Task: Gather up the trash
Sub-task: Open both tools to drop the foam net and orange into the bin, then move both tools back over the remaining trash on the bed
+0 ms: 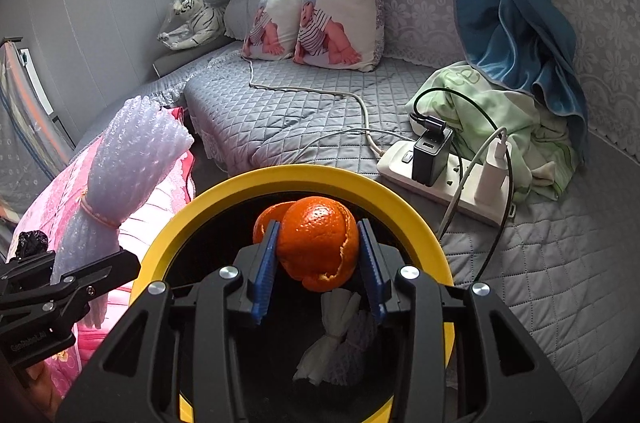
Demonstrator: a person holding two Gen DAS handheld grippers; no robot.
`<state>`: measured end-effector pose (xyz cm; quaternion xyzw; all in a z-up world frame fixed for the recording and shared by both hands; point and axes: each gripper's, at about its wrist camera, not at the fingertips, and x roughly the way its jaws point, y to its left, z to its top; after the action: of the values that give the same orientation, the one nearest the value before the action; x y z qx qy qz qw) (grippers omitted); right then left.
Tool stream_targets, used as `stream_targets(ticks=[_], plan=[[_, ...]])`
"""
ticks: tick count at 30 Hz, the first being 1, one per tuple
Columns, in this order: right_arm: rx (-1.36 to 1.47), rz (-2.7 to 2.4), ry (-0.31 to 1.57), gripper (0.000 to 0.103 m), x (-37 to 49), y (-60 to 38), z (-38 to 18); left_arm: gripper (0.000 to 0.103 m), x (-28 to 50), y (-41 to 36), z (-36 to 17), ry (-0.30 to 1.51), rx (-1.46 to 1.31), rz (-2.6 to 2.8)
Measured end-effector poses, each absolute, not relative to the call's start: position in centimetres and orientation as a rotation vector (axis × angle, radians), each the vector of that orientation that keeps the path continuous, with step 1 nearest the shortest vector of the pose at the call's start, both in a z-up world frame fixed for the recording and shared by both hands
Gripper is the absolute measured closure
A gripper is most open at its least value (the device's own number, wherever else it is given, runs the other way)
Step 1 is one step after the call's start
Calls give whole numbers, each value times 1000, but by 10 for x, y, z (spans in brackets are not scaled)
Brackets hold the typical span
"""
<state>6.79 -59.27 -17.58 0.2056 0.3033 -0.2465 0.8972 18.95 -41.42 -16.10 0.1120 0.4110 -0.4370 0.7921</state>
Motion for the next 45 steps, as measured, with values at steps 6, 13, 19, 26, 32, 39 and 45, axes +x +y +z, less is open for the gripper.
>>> stream_targets(ticks=[6,13,19,26,32,39,45], plan=[[459,-524,610,54,63,-598,-173,52,195,-408,-161,914,195,-919],[472,-549,575,50,54,-600,-162,37,204,-389,-153,911,111,-876],[447,-506,521,50,48,-585,-144,37,210,-355,-120,836,27,-823],[363,-388,460,50,55,-542,-109,37,215,-289,-64,705,-44,-745],[284,-257,429,50,72,-492,-87,37,222,-209,-37,630,-94,-634],[229,-118,432,49,98,-433,-75,37,222,-117,-22,560,-102,-481],[179,5,458,49,117,-376,-73,37,216,-47,-18,524,-117,-361]])
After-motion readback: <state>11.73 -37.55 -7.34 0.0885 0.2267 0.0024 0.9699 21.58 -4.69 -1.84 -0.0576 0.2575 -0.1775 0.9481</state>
